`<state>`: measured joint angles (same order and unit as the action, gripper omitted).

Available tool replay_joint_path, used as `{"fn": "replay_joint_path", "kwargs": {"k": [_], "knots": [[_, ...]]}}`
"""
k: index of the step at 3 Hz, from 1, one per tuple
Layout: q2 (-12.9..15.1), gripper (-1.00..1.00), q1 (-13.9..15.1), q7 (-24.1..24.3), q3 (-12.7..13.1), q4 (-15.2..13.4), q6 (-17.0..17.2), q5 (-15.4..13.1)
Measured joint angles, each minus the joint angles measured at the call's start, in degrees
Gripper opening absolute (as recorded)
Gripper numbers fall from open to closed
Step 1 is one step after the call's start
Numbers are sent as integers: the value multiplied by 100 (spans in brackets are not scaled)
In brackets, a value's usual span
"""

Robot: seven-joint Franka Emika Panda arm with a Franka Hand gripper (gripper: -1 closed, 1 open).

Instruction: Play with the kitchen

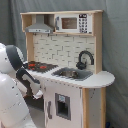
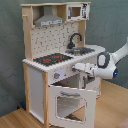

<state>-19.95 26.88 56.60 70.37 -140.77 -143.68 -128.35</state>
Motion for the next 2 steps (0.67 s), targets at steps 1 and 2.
{"fn": "replay_joint_path", "kwargs": {"k": [1, 2], "knots": [[349, 100, 35, -134, 134, 57, 398, 124], [361, 100, 35, -134, 139, 57, 416, 125]]}}
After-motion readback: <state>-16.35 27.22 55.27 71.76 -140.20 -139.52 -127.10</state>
